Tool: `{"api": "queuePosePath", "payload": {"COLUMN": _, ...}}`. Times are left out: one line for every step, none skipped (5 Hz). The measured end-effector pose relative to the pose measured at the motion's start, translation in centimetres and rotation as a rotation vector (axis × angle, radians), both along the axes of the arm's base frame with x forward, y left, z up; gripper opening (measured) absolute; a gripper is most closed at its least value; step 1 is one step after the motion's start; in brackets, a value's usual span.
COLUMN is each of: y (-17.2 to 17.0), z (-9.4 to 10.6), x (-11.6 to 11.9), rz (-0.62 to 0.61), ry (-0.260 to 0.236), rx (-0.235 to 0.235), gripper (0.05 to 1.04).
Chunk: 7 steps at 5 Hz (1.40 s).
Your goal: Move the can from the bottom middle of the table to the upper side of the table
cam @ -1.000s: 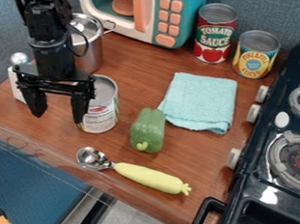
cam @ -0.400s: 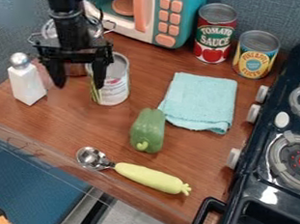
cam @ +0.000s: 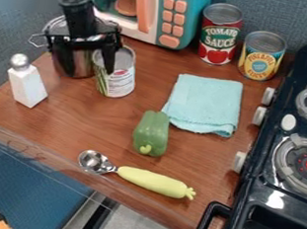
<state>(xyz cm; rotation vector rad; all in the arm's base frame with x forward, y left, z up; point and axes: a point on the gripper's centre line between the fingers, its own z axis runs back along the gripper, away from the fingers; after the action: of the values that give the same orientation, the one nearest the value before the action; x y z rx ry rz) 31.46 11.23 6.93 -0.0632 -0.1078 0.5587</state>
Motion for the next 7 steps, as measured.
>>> {"api": "queuePosePath", "payload": {"y": 0.3, "z": -0.1, "x": 0.6, "rz": 0.012, "ry": 0.005, "rx": 0.002, "gripper": 0.998}}
{"api": "queuePosePath", "payload": {"y": 0.3, "z": -0.4, "x": 1.3, "rz": 0.007, "ry": -0.001, "rx": 0.011, "gripper": 0.998}}
{"api": "queuePosePath", "payload": {"y": 0.2, "z": -0.5, "x": 1.8, "rz": 0.01, "ry": -0.008, "rx": 0.022, "gripper": 0.998}}
{"api": "queuePosePath", "payload": {"y": -0.1, "z": -1.1, "x": 2.1, "rz": 0.013, "ry": -0.006, "rx": 0.033, "gripper": 0.999}}
{"api": "queuePosePath", "payload": {"y": -0.2, "z": -1.0, "x": 2.3, "rz": 0.013, "ry": -0.013, "rx": 0.049, "gripper": 0.998}}
{"api": "queuePosePath", "payload": {"y": -0.3, "z": -1.3, "x": 2.6, "rz": 0.016, "ry": -0.015, "rx": 0.063, "gripper": 0.998}}
{"api": "queuePosePath", "payload": {"y": -0.2, "z": -1.3, "x": 3.1, "rz": 0.02, "ry": -0.018, "rx": 0.071, "gripper": 0.998}}
